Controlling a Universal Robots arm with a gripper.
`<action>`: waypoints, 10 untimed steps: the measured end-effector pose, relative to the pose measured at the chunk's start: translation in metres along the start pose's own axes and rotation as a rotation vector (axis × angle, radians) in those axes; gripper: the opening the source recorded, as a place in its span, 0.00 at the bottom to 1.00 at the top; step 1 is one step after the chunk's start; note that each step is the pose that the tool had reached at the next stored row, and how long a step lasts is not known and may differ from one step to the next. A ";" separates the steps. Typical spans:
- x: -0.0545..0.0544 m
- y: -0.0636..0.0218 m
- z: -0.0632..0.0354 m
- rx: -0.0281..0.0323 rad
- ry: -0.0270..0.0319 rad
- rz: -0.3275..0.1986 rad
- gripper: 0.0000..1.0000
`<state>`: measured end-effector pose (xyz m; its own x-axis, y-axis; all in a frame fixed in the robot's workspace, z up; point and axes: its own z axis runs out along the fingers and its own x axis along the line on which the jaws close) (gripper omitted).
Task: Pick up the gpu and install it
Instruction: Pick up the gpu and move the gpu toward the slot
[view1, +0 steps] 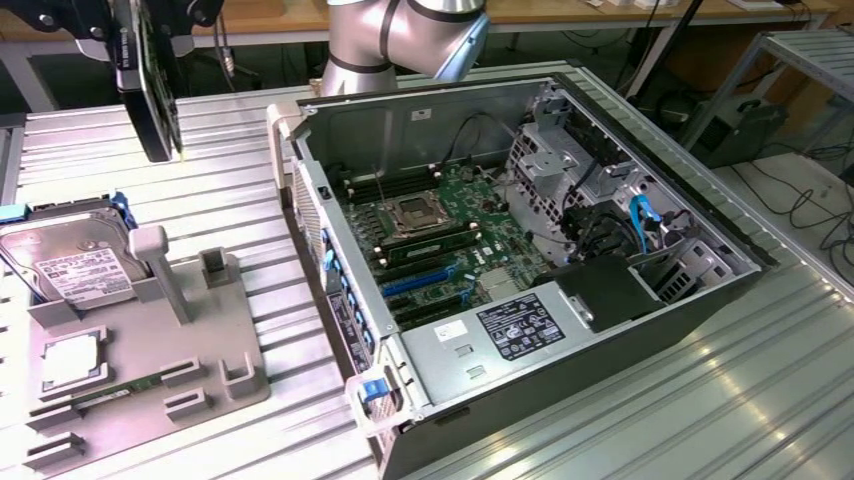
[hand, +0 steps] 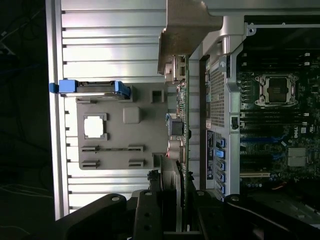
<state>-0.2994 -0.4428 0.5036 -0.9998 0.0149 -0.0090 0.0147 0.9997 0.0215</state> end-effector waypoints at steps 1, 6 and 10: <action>0.000 -0.0001 0.0015 0.0001 0.0000 0.000 0.28; -0.001 -0.0003 0.0104 0.0002 0.0000 0.000 0.28; -0.011 -0.0002 0.0123 0.0001 0.0000 0.000 0.28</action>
<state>-0.2879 -0.4429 0.4914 -0.9998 0.0149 -0.0090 0.0147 0.9997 0.0214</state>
